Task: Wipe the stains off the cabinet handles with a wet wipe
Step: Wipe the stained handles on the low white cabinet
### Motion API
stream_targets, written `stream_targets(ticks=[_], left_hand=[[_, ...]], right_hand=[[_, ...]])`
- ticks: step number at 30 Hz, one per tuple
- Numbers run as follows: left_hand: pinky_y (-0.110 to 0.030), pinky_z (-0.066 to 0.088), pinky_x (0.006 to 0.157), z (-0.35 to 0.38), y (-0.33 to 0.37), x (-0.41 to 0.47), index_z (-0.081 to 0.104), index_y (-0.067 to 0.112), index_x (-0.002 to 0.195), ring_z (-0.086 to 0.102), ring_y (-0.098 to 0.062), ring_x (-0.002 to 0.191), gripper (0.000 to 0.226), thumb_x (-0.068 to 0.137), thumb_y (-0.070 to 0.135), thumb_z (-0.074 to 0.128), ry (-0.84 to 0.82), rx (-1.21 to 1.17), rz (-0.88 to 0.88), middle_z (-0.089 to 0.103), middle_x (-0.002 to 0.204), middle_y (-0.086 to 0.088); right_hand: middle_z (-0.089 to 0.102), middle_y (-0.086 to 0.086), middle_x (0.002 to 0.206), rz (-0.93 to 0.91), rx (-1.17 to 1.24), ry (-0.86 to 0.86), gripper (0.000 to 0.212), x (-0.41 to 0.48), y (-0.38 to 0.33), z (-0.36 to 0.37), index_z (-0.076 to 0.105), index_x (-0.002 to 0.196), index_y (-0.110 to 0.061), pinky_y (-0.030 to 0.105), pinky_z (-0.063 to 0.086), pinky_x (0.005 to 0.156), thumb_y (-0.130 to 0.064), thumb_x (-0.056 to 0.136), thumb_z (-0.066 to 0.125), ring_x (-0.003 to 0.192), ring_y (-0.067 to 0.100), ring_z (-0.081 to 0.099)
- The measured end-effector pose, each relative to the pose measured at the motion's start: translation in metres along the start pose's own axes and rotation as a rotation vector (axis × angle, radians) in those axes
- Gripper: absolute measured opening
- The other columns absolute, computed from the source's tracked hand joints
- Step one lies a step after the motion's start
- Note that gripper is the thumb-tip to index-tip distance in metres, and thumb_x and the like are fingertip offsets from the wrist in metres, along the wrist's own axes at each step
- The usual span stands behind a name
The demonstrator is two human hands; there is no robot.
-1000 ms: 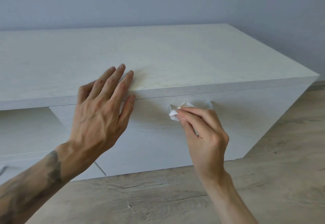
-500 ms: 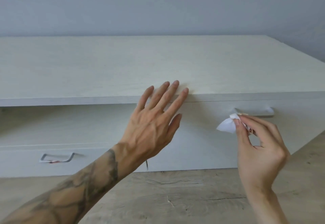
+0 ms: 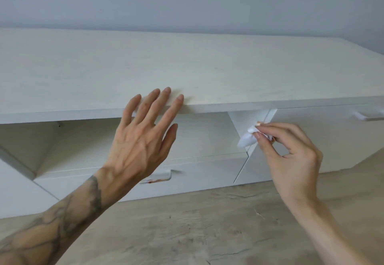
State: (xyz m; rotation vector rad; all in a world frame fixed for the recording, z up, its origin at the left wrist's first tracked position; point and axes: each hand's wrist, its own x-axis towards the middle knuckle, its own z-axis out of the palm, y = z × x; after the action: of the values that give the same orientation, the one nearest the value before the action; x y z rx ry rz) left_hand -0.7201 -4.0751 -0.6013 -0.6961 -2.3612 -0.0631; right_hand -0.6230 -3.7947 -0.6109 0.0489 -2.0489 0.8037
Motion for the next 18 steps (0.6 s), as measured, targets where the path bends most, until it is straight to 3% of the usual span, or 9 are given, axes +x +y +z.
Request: stream_targets(ticks=[9, 18], left_hand=[[-0.052, 0.024, 0.121, -0.002, -0.075, -0.028, 0.038, 0.021, 0.163, 0.045, -0.037, 0.144, 0.054, 0.110, 0.030, 0.044, 0.099, -0.037, 0.016, 0.046, 0.160, -0.013], [-0.055, 0.024, 0.121, -0.002, -0.128, -0.057, 0.034, 0.020, 0.164, 0.043, -0.038, 0.145, 0.053, 0.113, 0.030, 0.040, 0.199, 0.061, -0.028, 0.044, 0.161, -0.015]], right_hand=[[0.075, 0.000, 0.102, 0.084, 0.026, -0.121, 0.016, -0.056, -0.063, 0.095, 0.082, 0.100, -0.010, 0.013, 0.051, 0.082, 0.000, 0.088, 0.081, 0.083, 0.007, 0.067], [0.071, -0.008, 0.099, 0.239, 0.088, -0.160, 0.016, -0.120, -0.061, 0.163, 0.080, 0.097, -0.014, 0.011, 0.047, 0.078, -0.001, 0.087, 0.082, 0.083, 0.005, 0.064]])
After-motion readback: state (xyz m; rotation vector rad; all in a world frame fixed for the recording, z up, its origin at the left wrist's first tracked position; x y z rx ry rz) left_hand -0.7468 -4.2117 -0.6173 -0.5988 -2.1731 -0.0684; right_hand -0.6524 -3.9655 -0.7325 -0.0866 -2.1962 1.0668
